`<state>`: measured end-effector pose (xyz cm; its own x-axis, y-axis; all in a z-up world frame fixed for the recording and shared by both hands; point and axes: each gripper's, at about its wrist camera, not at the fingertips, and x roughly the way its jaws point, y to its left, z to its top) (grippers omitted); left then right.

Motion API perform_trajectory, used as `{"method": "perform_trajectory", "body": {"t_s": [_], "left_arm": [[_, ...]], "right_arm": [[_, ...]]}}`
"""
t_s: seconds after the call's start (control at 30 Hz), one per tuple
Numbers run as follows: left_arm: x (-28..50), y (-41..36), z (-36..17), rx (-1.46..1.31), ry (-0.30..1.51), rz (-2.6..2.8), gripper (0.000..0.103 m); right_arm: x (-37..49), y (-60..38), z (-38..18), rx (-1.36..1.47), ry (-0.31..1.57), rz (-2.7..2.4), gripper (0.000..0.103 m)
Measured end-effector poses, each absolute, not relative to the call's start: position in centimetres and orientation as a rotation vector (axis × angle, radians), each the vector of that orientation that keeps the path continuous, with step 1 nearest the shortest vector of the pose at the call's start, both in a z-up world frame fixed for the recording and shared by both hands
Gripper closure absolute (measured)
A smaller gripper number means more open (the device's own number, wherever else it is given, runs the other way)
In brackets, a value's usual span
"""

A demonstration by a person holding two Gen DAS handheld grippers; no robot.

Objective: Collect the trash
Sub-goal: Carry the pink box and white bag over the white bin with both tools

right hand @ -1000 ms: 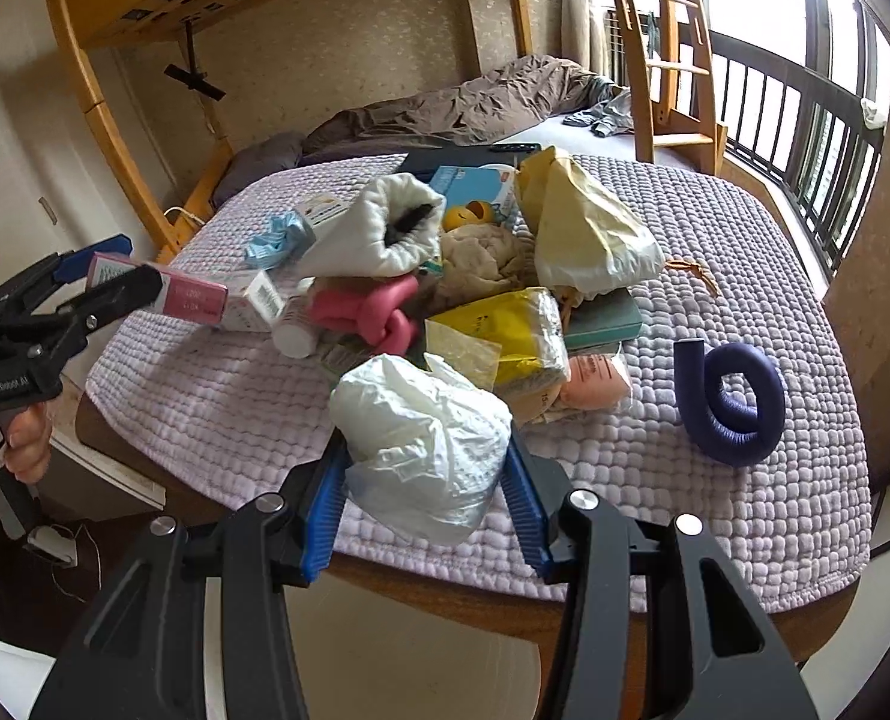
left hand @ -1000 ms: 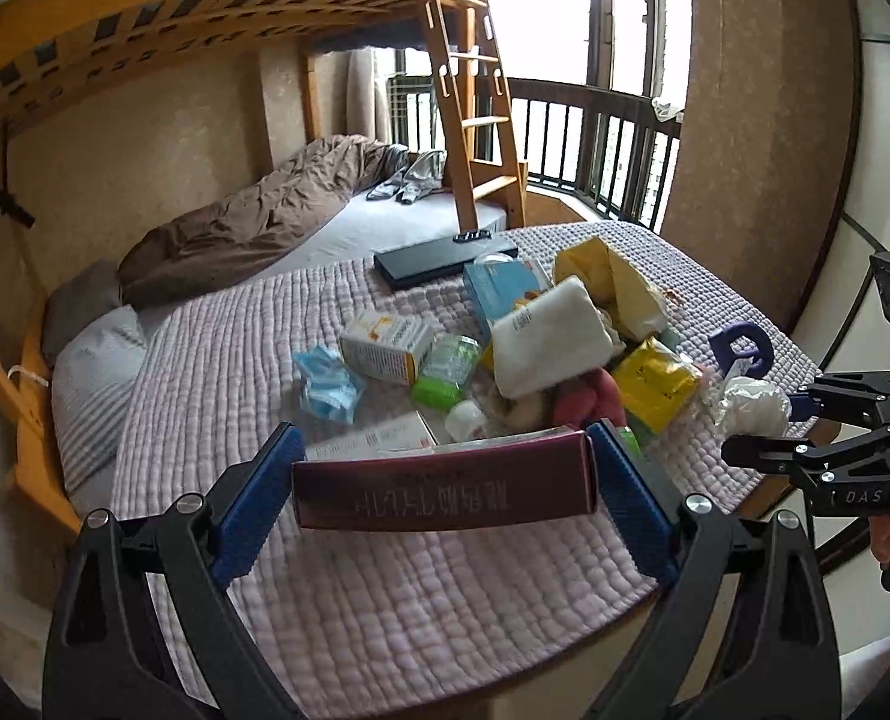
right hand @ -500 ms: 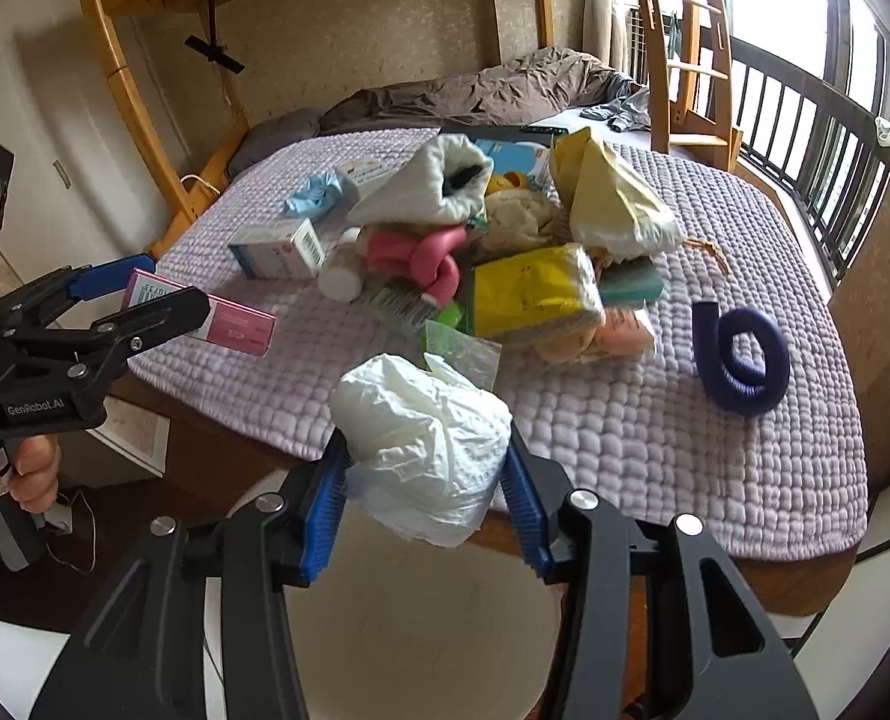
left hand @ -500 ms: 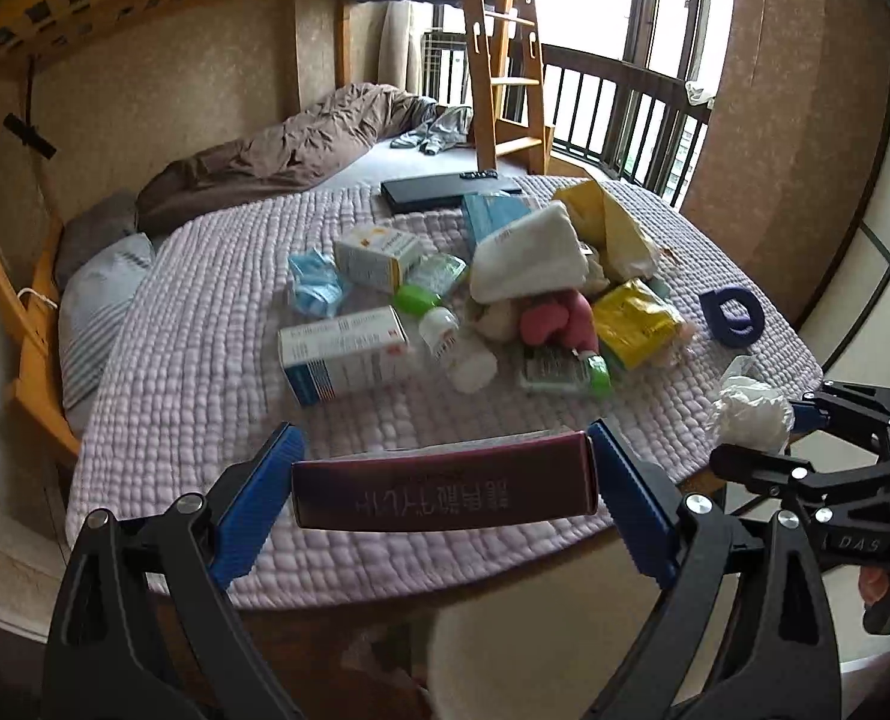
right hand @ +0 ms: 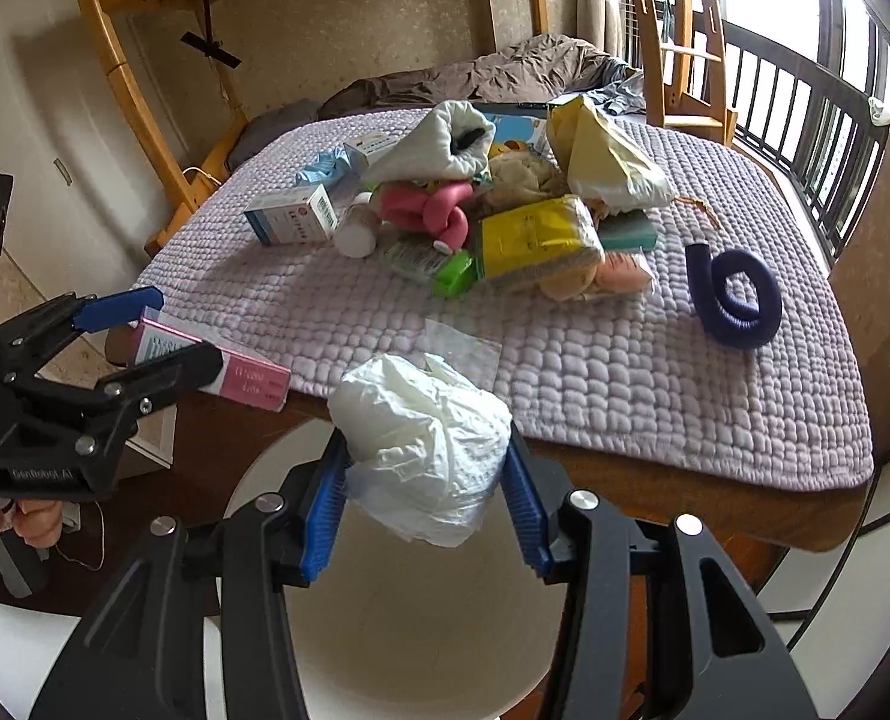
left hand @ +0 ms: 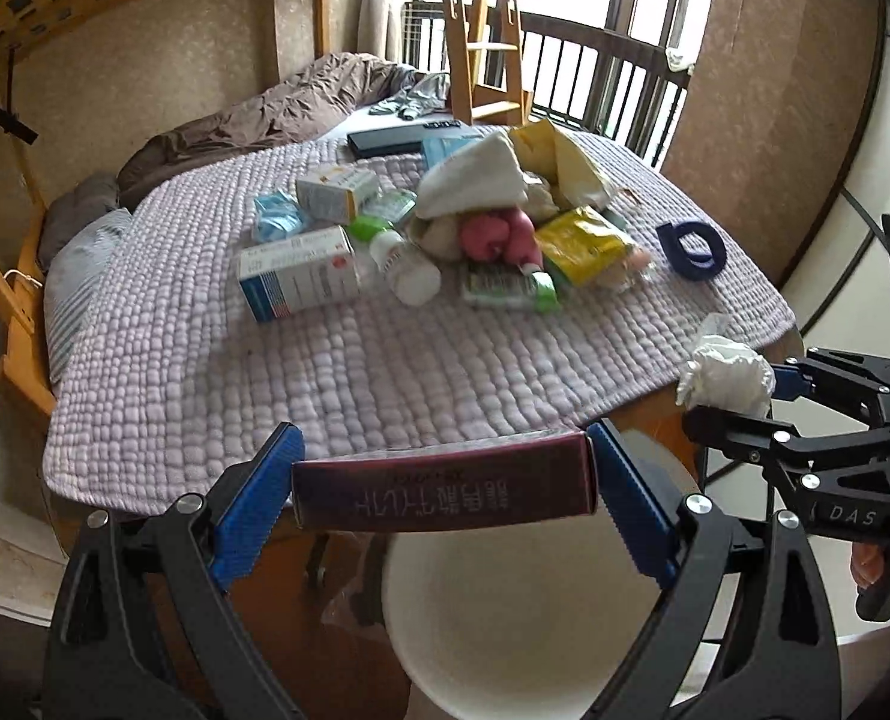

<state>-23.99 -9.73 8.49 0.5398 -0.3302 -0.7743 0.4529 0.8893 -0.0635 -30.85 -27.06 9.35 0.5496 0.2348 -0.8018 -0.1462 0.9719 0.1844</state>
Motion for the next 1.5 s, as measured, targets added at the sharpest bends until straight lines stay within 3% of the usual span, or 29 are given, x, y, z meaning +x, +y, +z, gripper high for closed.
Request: {"method": "perform_trajectory", "body": {"t_s": [0.8, 1.5], "left_arm": [[-27.3, -11.2, 7.0, 0.218, 0.945, -0.523, 0.007], [-27.1, -12.5, 2.0, 0.273, 1.063, -0.553, 0.007]], "right_arm": [[-33.0, -27.2, 7.5, 0.126, 1.028, 0.215, 0.055], [-32.7, -27.1, 4.0, 0.127, 1.118, 0.210, 0.055]]}}
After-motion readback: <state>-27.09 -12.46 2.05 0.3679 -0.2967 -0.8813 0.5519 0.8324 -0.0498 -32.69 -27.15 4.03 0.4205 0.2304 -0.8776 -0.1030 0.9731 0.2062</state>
